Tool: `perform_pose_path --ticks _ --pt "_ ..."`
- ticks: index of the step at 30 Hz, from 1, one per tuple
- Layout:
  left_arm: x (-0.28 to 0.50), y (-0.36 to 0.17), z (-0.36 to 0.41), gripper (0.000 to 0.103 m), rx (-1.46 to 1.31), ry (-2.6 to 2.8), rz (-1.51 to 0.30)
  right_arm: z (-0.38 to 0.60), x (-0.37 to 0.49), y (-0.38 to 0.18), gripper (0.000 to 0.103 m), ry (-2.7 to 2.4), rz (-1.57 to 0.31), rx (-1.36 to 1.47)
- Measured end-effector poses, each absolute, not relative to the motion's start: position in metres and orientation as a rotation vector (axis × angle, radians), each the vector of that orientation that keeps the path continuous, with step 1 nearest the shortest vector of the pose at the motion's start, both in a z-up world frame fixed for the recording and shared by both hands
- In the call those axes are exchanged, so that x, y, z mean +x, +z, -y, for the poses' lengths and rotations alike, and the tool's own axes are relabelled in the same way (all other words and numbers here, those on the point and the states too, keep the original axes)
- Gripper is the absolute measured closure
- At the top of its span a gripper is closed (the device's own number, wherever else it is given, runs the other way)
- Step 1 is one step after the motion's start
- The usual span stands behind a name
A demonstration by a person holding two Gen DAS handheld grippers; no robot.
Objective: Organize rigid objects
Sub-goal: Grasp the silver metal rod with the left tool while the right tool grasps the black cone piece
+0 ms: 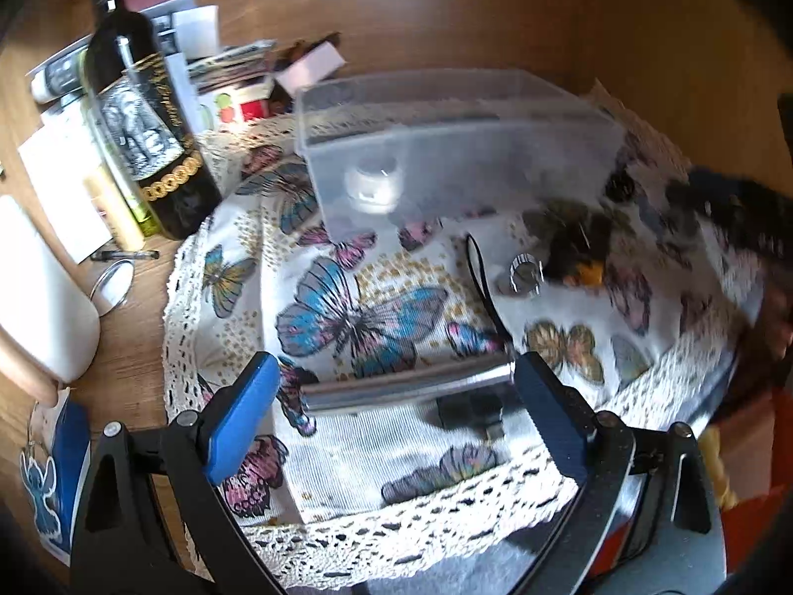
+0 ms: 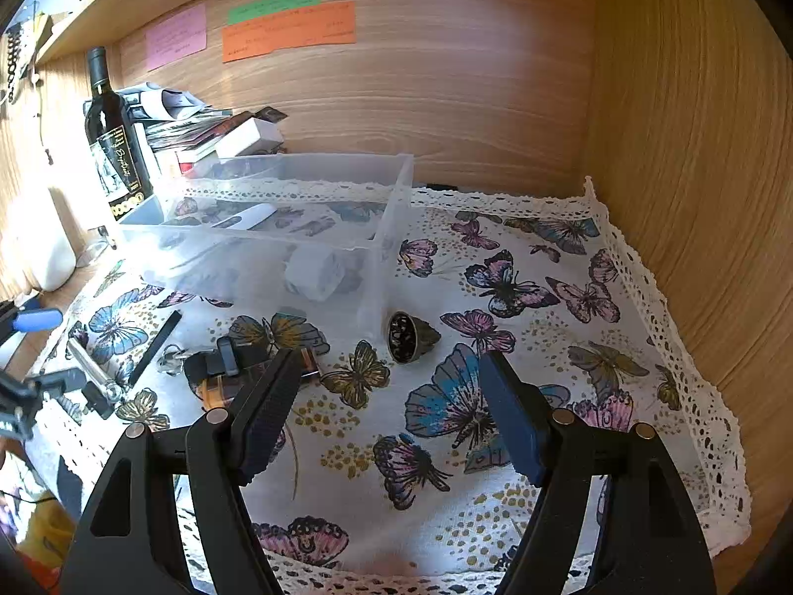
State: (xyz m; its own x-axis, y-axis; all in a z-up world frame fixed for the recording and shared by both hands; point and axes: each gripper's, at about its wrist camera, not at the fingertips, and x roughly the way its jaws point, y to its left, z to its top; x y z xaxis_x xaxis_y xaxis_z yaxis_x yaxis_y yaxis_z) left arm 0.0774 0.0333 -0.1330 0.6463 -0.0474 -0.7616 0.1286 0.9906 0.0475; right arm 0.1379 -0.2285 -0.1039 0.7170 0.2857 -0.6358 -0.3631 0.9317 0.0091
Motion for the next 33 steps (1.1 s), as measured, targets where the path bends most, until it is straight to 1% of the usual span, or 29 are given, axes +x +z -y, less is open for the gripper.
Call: perform_pose_path --ticks 2,3,4,5,6,7,8,10,12,14,16,19,22,24,26,28,29,31,32,33 --pt "0.082 -0.143 -0.032 0.022 0.138 -0.097 -0.898 0.229 0.139 -0.105 0.031 0.36 -0.688 -0.115" --pt "0.084 -0.145 -0.033 0.022 0.134 -0.103 -0.902 0.23 0.141 -0.105 0.031 0.361 -0.694 -0.111" --pt "0.084 -0.145 -0.035 0.028 0.122 -0.108 -0.898 0.231 0.143 -0.106 0.031 0.362 -0.703 -0.107" --pt "0.087 -0.145 -0.037 0.037 0.116 -0.121 -0.907 0.231 0.146 -0.108 0.031 0.36 -0.712 -0.108" --pt "0.09 -0.145 -0.038 0.043 0.119 -0.127 -0.912 0.231 0.149 -0.11 0.031 0.355 -0.72 -0.11" --pt "0.091 -0.146 -0.038 0.055 0.12 -0.13 -0.916 0.231 0.153 -0.112 0.031 0.345 -0.733 -0.115" --pt "0.094 -0.148 -0.04 0.06 0.113 -0.138 -0.933 0.231 0.157 -0.114 0.031 0.337 -0.745 -0.117" --pt "0.097 -0.15 -0.043 0.062 0.09 -0.152 -0.935 0.232 0.165 -0.118 0.032 0.331 -0.767 -0.116" --pt "0.098 -0.149 -0.044 0.068 0.084 -0.158 -0.931 0.231 0.172 -0.12 0.032 0.328 -0.784 -0.112" --pt "0.099 -0.149 -0.044 0.076 0.072 -0.164 -0.931 0.23 0.178 -0.122 0.033 0.326 -0.793 -0.116" --pt "0.1 -0.148 -0.041 0.079 0.074 -0.174 -0.931 0.227 0.185 -0.125 0.035 0.333 -0.81 -0.121" --pt "0.104 -0.148 -0.036 0.081 0.095 -0.194 -0.94 0.223 0.193 -0.129 0.038 0.351 -0.833 -0.126" --pt "0.111 -0.144 -0.03 0.081 0.104 -0.243 -0.967 0.219 0.201 -0.134 0.041 0.348 -0.855 -0.14" --pt "0.114 -0.14 -0.028 0.076 0.111 -0.267 -0.964 0.217 0.205 -0.137 0.044 0.346 -0.871 -0.143" --pt "0.119 -0.136 -0.025 0.063 0.136 -0.255 -0.942 0.216 0.21 -0.141 0.046 0.347 -0.887 -0.143" --pt "0.124 -0.133 -0.022 0.058 0.143 -0.251 -0.922 0.215 0.214 -0.143 0.047 0.351 -0.894 -0.141" --pt "0.128 -0.133 -0.021 0.058 0.14 -0.256 -0.92 0.213 0.215 -0.144 0.048 0.355 -0.898 -0.139" --pt "0.136 -0.135 -0.018 0.058 0.139 -0.261 -0.92 0.212 0.218 -0.147 0.055 0.356 -0.905 -0.142" --pt "0.142 -0.138 -0.016 0.058 0.139 -0.257 -0.923 0.212 0.218 -0.146 0.057 0.36 -0.902 -0.142" --pt "0.146 -0.142 -0.014 0.059 0.138 -0.261 -0.934 0.211 0.218 -0.146 0.063 0.368 -0.901 -0.141"
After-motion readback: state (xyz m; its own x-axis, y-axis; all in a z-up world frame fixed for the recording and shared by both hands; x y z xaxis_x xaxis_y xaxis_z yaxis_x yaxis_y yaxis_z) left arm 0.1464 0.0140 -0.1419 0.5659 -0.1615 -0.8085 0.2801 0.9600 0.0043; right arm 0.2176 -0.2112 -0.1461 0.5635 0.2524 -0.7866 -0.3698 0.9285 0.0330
